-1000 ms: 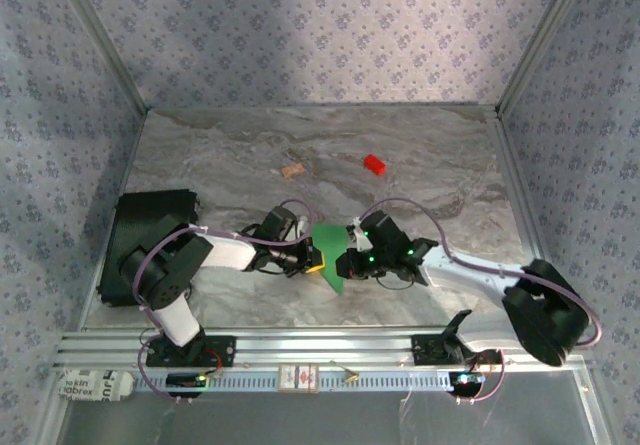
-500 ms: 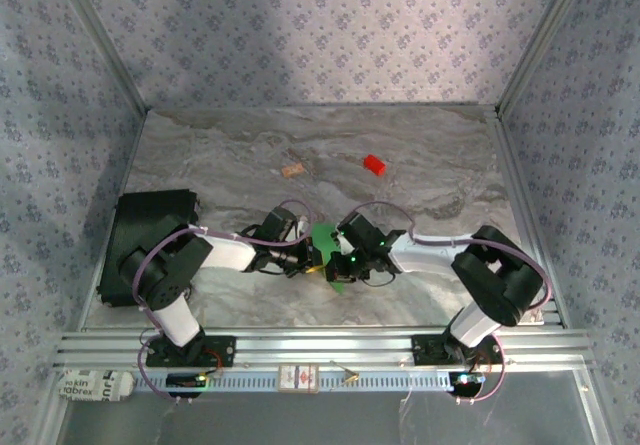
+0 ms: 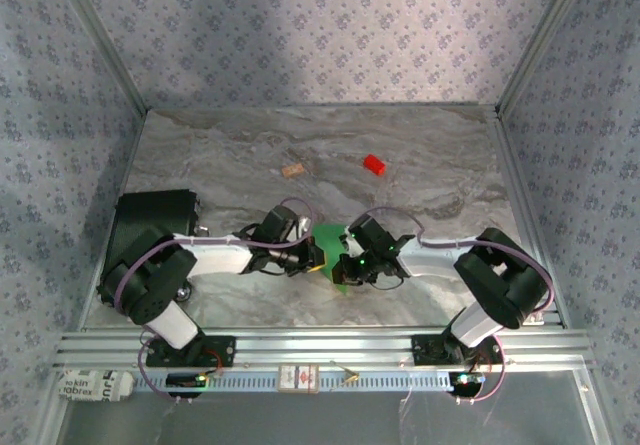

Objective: Fold a paper plane with a square sheet of paper (pick it up from the middle)
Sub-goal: Third fold the triangle at the center of the table.

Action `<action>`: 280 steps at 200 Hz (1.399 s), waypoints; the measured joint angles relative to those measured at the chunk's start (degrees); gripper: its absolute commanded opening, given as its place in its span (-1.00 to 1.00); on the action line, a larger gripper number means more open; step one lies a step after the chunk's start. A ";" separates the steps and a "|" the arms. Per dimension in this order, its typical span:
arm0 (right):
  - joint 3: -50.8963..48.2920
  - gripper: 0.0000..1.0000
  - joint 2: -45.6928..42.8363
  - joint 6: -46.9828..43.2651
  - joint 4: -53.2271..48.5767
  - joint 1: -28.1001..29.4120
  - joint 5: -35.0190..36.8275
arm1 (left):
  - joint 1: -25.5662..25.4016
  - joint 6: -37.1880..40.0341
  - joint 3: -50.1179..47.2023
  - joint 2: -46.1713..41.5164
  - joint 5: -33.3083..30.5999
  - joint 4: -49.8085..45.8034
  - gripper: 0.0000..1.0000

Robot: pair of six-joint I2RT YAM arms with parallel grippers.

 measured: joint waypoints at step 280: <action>-4.11 -1.00 -3.41 -3.93 0.42 -4.07 -1.75 | 8.50 3.48 0.17 3.10 -3.34 -1.29 -0.88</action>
